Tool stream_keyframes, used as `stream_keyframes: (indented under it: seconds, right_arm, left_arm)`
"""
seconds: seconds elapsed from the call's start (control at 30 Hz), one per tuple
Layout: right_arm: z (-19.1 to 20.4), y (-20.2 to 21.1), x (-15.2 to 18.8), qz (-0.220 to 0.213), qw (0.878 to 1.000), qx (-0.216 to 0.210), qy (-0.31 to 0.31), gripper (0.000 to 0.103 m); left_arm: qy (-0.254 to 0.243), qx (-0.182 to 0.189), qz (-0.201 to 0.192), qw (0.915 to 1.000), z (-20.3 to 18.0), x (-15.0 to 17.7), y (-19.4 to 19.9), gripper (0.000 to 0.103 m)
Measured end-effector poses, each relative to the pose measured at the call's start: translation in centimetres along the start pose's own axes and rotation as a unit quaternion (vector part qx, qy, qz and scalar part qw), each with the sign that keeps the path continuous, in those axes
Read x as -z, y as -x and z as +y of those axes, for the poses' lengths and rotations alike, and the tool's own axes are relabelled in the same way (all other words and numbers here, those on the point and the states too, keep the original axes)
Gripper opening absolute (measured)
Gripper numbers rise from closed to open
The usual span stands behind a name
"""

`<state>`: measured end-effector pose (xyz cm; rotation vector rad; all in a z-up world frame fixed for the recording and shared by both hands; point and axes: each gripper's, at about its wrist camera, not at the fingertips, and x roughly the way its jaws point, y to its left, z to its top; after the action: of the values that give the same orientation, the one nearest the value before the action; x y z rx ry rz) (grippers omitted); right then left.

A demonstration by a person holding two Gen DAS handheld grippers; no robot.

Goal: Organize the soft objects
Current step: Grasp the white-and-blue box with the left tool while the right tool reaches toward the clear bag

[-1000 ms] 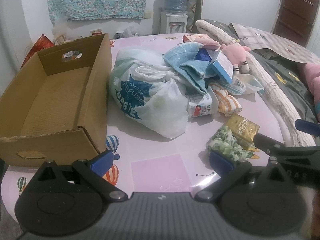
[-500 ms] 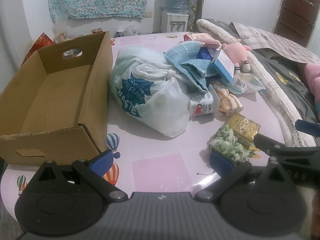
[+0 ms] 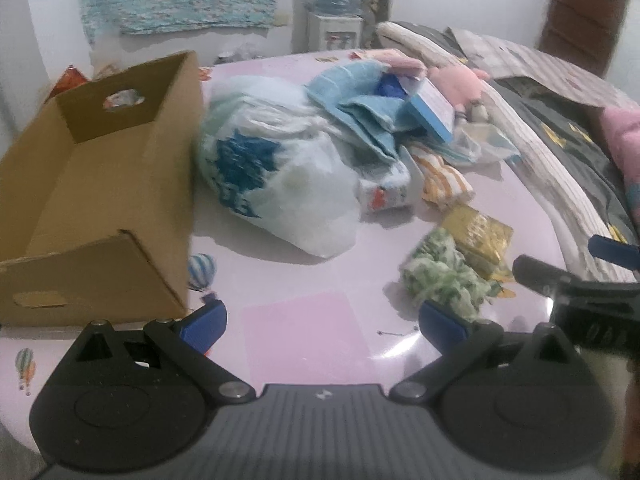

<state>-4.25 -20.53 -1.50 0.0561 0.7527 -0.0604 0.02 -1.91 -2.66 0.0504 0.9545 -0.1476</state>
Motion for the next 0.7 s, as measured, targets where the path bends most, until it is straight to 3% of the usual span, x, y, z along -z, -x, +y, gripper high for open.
stream_keyframes:
  seconds: [0.2,0.37,0.53,0.7]
  right_arm:
    - [-4.1,-0.3,1.5,-0.036,0.998,0.000,-0.052,0.102]
    - [-6.3,-1.1,0.5,-0.060,0.994,-0.016,-0.085,0.102]
    - [-8.3,-1.9,-1.8,-0.090,0.985,-0.060,-0.135,0.102]
    - [-9.1,-3.4,-4.1,-0.104,0.969,-0.127,-0.183,0.101]
  left_arm:
    - [-0.056,0.014,-0.015,0.9982,-2.5,0.2,-1.2,0.103]
    - [-0.094,0.054,-0.044,0.9931,-4.0,-1.3,-1.4,0.102]
    - [-0.096,0.081,-0.087,0.9883,-4.5,-3.7,-1.4,0.096]
    - [-0.110,0.065,-0.112,0.9854,-4.4,-7.2,-1.5,0.093]
